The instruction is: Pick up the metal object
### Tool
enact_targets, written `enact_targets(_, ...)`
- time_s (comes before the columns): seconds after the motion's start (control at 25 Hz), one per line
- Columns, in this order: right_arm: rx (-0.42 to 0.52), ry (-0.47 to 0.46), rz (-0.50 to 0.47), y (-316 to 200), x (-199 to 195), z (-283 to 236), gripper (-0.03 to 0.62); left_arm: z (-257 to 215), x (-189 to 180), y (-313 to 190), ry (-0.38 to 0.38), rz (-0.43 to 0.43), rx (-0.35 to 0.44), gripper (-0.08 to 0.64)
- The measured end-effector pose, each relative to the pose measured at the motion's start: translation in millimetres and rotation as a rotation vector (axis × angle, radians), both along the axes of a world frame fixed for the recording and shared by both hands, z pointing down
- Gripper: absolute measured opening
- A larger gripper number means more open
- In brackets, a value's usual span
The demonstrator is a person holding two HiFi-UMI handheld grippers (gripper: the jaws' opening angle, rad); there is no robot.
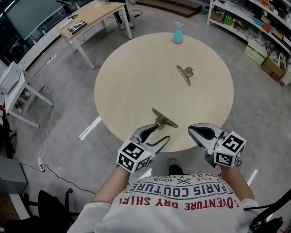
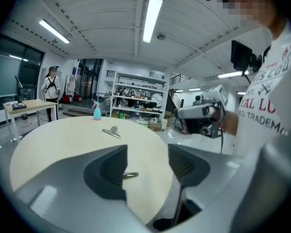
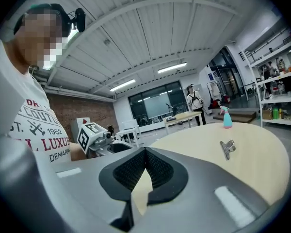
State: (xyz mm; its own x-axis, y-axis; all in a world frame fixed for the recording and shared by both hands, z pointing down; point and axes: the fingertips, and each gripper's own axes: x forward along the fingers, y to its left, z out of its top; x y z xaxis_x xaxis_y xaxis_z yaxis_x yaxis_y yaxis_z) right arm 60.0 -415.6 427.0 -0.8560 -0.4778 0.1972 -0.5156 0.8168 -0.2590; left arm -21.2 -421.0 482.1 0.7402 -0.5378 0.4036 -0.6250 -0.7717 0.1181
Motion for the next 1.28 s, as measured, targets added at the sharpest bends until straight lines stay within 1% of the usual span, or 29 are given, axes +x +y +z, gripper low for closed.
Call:
enact_targets(0.04,-0.012,0.001,0.004,-5,3,4,0.002,14,1,-8,-0.029,-0.005,-0.008,0.276)
enact_targets(0.08,-0.023,0.005,0.011,-11,6,8,0.002,29,1,-17,-0.062,-0.008,-0.017,0.313)
enact_targets(0.12,-0.03,0.013,0.018,-17,8,14,0.002,44,0,-27,-0.093,-0.015,-0.024,0.33)
enact_targets(0.2,-0.044,0.034,0.024,-29,9,26,0.002,71,-5,-49,-0.141,-0.039,-0.043,0.344)
enact_targets(0.28,-0.067,0.049,0.02,-40,9,37,0.002,103,-10,-71,-0.188,-0.062,-0.082,0.365)
enact_targets(0.4,-0.103,0.056,0.023,-48,12,48,0.002,143,-9,-86,-0.262,-0.056,-0.138,0.372)
enact_targets(0.48,-0.118,0.059,0.025,-49,15,53,0.002,160,-5,-88,-0.29,-0.048,-0.165,0.373)
enact_targets(0.6,-0.131,0.06,0.034,-50,18,59,0.002,178,-2,-93,-0.296,-0.061,-0.198,0.372)
enact_targets(0.68,-0.142,0.06,0.039,-49,18,61,0.002,189,-5,-96,-0.32,-0.084,-0.217,0.37)
enact_targets(0.72,-0.151,0.064,0.038,-47,18,62,0.002,192,-7,-97,-0.332,-0.1,-0.223,0.313)
enact_targets(0.76,-0.16,0.067,0.034,-44,17,65,0.002,193,-8,-97,-0.339,-0.111,-0.226,0.288)
enact_targets(0.96,-0.178,0.066,0.023,-37,12,73,0.002,194,-9,-98,-0.346,-0.127,-0.218,0.284)
enact_targets(1.04,-0.174,0.068,0.022,-36,12,73,0.002,195,-10,-98,-0.336,-0.134,-0.213,0.283)
enact_targets(1.12,-0.17,0.068,0.026,-35,14,72,0.002,192,-10,-95,-0.309,-0.137,-0.219,0.282)
enact_targets(1.2,-0.167,0.063,0.029,-34,15,70,0.002,180,-10,-90,-0.275,-0.132,-0.221,0.282)
enact_targets(1.28,-0.164,0.056,0.03,-32,13,66,0.002,157,-12,-83,-0.241,-0.132,-0.194,0.282)
